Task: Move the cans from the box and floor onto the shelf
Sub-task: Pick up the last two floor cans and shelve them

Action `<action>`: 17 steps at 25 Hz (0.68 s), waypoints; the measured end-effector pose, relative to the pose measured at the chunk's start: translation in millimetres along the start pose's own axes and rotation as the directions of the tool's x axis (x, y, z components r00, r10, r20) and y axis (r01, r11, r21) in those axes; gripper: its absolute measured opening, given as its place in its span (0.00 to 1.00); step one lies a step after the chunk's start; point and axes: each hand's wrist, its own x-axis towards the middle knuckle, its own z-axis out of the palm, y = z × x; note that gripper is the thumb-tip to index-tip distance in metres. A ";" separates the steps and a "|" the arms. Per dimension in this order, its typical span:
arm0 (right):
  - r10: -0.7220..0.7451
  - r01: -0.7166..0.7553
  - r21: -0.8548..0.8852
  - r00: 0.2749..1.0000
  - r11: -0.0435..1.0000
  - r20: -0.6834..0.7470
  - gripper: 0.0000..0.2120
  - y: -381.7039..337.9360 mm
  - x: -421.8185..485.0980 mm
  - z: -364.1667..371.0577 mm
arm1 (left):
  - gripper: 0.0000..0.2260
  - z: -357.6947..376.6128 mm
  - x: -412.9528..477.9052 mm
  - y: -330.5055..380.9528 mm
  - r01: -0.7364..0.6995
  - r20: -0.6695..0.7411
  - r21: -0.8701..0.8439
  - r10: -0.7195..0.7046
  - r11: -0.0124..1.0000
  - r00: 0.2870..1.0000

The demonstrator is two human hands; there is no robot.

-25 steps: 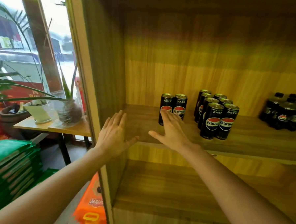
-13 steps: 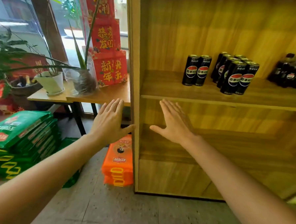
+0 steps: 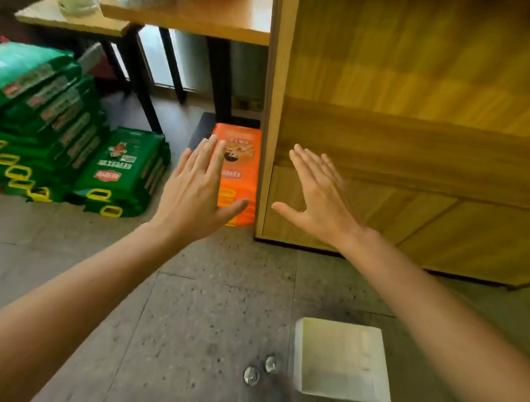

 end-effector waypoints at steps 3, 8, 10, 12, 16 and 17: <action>-0.055 0.055 0.006 0.997 0.998 0.054 0.44 11.7 -34.9 99.5 | 0.43 102.3 -35.8 -11.6 -0.005 0.024 -0.017 0.006 1.000 1.000; -0.106 0.102 0.032 0.981 0.994 0.161 0.43 46.6 -104.6 273.6 | 0.43 283.0 -98.4 -30.0 -0.039 0.092 -0.015 0.040 0.999 0.995; -0.108 0.095 0.070 0.970 0.993 0.218 0.42 63.0 -135.7 340.7 | 0.44 351.8 -125.7 -34.9 -0.066 0.129 -0.010 0.067 0.998 0.989; -0.119 0.102 0.075 0.955 0.992 0.272 0.41 76.4 -169.7 400.4 | 0.43 412.8 -154.8 -36.8 -0.112 0.167 -0.007 0.111 0.994 0.980; -0.112 0.088 0.086 0.941 0.992 0.319 0.40 90.9 -233.8 482.3 | 0.43 494.7 -207.7 -35.1 -0.151 0.231 -0.022 0.152 0.988 0.961; -0.107 0.078 0.101 0.942 0.992 0.320 0.41 92.9 -243.6 491.3 | 0.43 504.9 -215.9 -34.4 -0.156 0.226 -0.035 0.160 0.987 0.961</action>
